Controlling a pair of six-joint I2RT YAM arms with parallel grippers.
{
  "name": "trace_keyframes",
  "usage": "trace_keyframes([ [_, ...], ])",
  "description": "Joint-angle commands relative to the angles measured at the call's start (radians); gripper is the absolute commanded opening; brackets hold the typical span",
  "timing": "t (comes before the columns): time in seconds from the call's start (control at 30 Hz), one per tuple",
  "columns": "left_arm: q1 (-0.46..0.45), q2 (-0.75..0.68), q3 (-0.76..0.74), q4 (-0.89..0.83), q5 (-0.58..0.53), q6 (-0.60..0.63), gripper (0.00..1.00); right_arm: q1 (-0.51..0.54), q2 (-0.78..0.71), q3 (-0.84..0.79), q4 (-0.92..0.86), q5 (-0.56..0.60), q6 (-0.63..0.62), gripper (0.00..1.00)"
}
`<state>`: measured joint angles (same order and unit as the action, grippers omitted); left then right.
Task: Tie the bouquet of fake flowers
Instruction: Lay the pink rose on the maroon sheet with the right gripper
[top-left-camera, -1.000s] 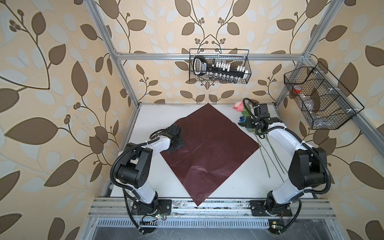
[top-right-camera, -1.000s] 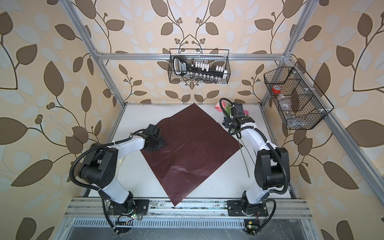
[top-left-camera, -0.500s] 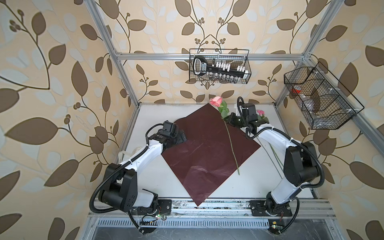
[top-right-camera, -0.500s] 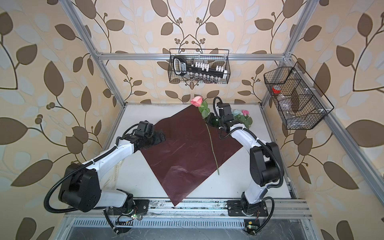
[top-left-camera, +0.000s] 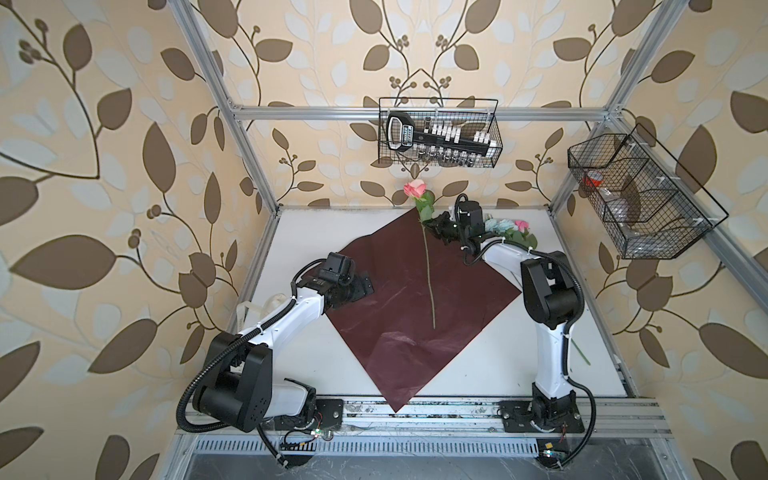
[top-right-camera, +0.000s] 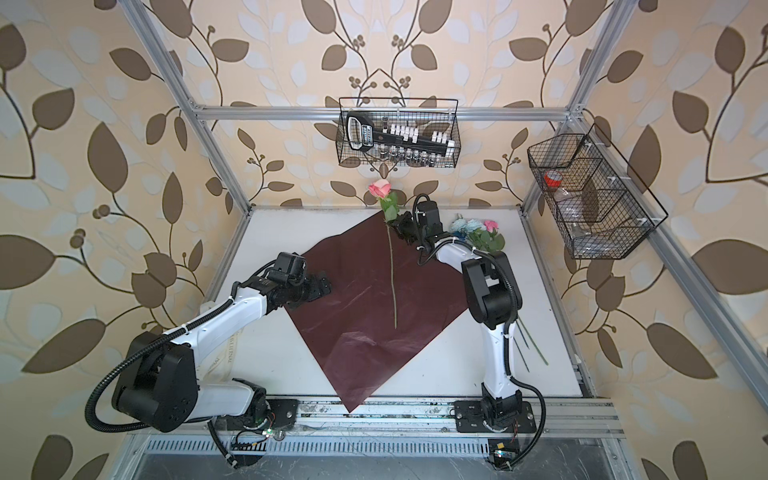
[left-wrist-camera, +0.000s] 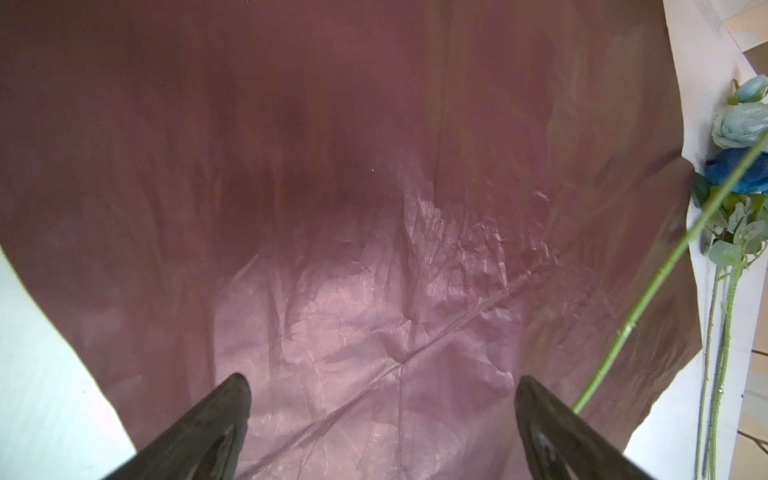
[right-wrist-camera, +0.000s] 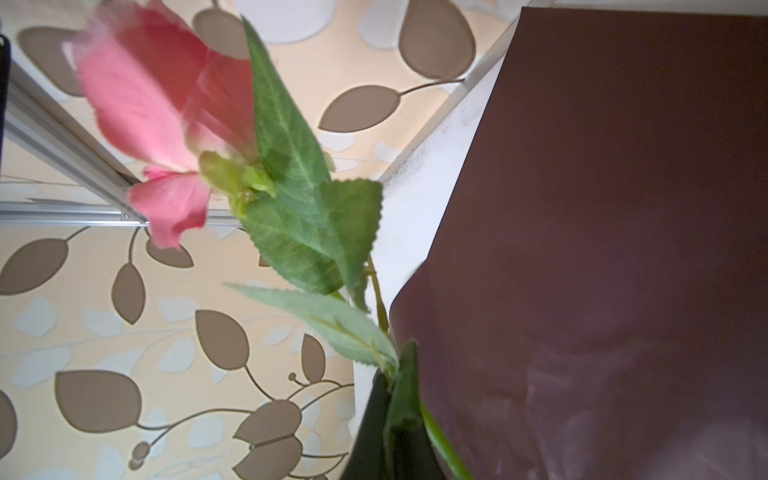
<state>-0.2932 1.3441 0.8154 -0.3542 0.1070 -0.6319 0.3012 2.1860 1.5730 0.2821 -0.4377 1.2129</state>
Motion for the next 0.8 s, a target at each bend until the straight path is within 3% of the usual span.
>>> trace_keyframes([
  [0.0, 0.006, 0.02, -0.003, 0.023, 0.034, -0.008, 0.99, 0.007, 0.08, 0.071, 0.057, 0.013, 0.103, 0.0],
  [0.17, 0.006, 0.053, 0.001, 0.028, 0.039, -0.006, 0.99, 0.023, 0.136, 0.082, 0.09, 0.062, 0.175, 0.0],
  [0.47, 0.006, 0.078, 0.0, 0.048, 0.056, -0.006, 0.99, 0.035, 0.201, 0.084, 0.059, 0.153, 0.181, 0.0],
  [0.77, 0.006, 0.084, 0.001, 0.054, 0.065, -0.005, 0.99, 0.032, 0.301, 0.189, 0.004, 0.193, 0.161, 0.0],
])
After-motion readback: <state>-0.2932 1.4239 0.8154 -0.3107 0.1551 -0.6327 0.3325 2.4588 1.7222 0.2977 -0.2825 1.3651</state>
